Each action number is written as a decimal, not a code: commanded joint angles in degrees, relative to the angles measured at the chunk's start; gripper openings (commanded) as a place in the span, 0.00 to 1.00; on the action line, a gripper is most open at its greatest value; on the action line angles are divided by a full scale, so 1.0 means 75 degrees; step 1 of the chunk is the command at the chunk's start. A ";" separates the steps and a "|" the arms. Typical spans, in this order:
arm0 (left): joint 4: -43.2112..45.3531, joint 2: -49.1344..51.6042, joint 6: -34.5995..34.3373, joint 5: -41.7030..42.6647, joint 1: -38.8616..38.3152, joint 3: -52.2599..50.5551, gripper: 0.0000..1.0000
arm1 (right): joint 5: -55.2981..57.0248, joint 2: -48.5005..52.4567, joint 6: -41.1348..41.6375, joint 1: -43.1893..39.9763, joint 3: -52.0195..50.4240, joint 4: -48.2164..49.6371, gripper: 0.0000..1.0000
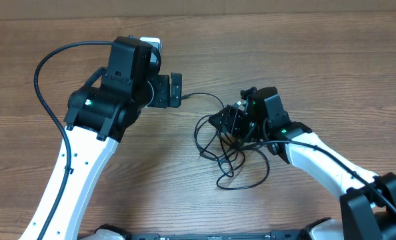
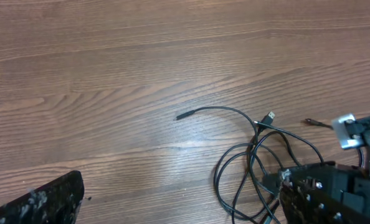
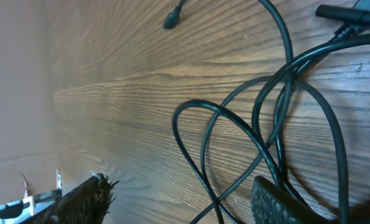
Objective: Untangle cables
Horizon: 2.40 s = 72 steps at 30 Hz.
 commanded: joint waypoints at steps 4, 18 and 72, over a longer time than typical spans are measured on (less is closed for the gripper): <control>0.0015 -0.0143 0.0122 -0.0076 -0.0006 0.0108 1.00 | 0.0303 0.0248 0.0280 0.0720 0.0052 0.0673 0.71; 0.0015 -0.0143 0.0122 -0.0073 -0.0009 0.0108 1.00 | 0.1495 0.1789 0.0539 0.1384 0.0052 0.2084 0.80; 0.0015 -0.0143 0.0122 -0.0073 -0.0009 0.0108 1.00 | 0.1999 0.2308 0.0740 0.2043 0.0052 0.3389 0.09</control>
